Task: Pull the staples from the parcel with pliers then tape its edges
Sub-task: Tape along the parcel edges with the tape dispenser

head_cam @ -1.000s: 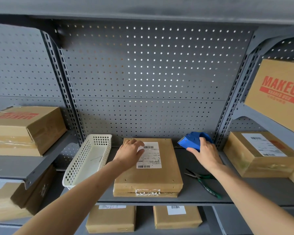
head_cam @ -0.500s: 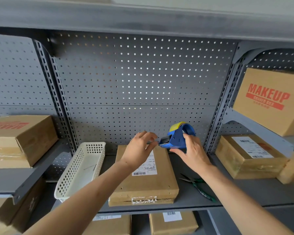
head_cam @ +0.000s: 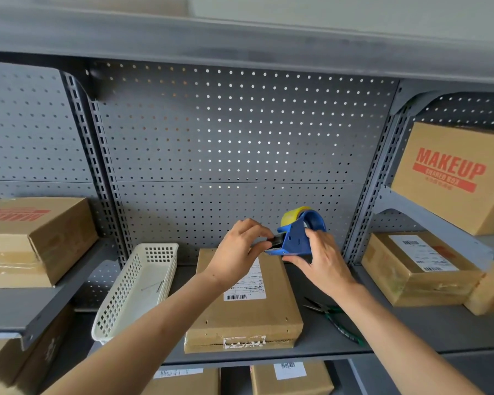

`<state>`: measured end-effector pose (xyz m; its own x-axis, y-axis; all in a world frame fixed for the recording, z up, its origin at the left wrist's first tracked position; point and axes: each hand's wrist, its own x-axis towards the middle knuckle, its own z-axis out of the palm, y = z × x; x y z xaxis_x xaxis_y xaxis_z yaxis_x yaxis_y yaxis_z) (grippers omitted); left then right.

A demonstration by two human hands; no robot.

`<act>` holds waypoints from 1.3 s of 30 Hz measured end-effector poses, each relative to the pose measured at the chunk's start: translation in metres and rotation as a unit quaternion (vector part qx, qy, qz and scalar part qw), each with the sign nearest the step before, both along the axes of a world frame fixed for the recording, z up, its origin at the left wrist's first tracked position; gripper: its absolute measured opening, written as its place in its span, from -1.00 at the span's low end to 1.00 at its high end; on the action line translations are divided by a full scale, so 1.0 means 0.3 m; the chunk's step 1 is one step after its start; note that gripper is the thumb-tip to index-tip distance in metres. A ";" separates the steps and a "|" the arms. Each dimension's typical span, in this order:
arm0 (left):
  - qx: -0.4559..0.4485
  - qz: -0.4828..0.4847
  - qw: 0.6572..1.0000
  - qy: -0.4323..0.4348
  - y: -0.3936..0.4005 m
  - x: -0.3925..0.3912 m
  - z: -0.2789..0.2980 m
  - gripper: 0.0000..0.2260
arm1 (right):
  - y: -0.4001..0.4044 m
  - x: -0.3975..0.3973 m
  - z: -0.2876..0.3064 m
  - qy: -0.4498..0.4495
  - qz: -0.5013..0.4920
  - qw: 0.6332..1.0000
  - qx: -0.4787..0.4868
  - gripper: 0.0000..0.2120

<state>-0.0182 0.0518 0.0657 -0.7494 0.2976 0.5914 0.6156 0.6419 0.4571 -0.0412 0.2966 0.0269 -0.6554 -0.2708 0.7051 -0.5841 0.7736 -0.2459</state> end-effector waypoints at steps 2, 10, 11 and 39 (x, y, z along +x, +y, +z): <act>-0.002 -0.003 1.000 -0.008 -0.002 -0.002 0.004 -0.81 | -0.003 0.001 0.000 0.004 0.004 1.000 -0.001 -0.33; 0.021 -0.011 0.999 -0.035 -0.007 -0.004 0.027 -0.78 | -0.006 0.013 -0.014 0.013 0.003 1.000 0.001 -0.25; 0.025 -0.008 0.999 -0.034 -0.006 -0.004 0.028 -0.79 | -0.004 0.016 -0.017 0.015 0.000 1.000 0.002 -0.23; 0.119 -0.093 0.980 -0.126 0.168 0.008 0.066 -0.96 | 0.106 0.302 -0.085 0.018 -0.147 0.988 -0.037 -0.21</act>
<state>-0.0157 0.1021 0.0855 -0.8267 0.3189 0.4636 0.5599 0.3855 0.7334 0.0493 0.3285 0.0014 -0.6728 -0.0193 0.7396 -0.3454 0.8922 -0.2910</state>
